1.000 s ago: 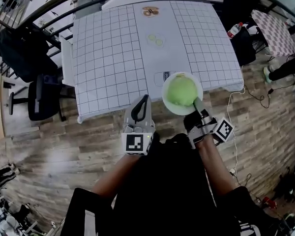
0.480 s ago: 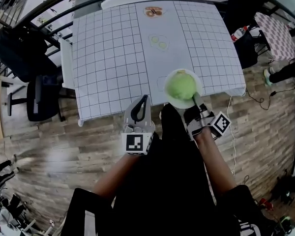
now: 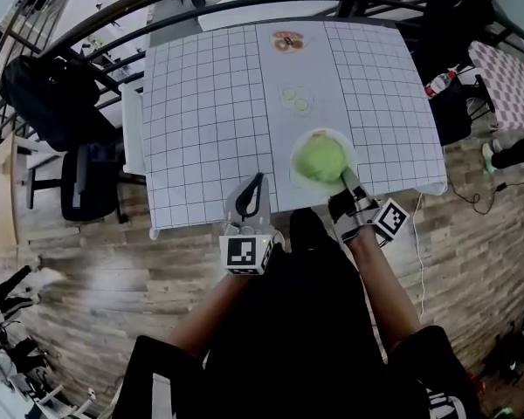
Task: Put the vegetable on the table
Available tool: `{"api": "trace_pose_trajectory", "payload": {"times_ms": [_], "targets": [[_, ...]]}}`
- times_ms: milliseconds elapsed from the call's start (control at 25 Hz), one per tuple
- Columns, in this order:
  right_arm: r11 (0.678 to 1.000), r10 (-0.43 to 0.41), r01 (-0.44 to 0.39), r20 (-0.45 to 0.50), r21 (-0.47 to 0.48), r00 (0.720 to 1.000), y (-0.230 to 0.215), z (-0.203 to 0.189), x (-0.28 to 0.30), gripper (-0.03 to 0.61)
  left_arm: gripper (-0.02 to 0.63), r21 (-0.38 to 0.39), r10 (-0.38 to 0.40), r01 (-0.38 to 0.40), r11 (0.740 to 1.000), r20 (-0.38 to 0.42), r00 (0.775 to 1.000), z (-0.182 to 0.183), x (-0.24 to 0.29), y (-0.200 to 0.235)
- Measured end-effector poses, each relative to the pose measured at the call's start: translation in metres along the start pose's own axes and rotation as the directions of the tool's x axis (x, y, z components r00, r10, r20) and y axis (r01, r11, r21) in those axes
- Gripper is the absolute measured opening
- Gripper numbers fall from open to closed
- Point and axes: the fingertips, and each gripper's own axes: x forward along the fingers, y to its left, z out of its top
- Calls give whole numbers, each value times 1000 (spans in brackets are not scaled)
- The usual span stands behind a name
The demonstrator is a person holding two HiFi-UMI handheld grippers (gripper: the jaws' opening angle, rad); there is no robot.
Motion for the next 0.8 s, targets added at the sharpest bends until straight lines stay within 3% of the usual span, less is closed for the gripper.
{"api": "trace_pose_trajectory", "payload": {"times_ms": [360, 560, 800], "targets": [[999, -15, 18, -56, 52, 998, -38, 21, 35, 23, 8, -12, 20, -20, 1000, -19, 1000, -7, 53, 4], [1000, -25, 25, -105, 0, 994, -69, 32, 52, 23, 8, 54, 37, -36, 998, -5, 999, -5, 72, 4], [1000, -19, 17, -136, -13, 991, -96, 49, 63, 25, 8, 52, 44, -42, 998, -31, 999, 4, 101, -5]]}}
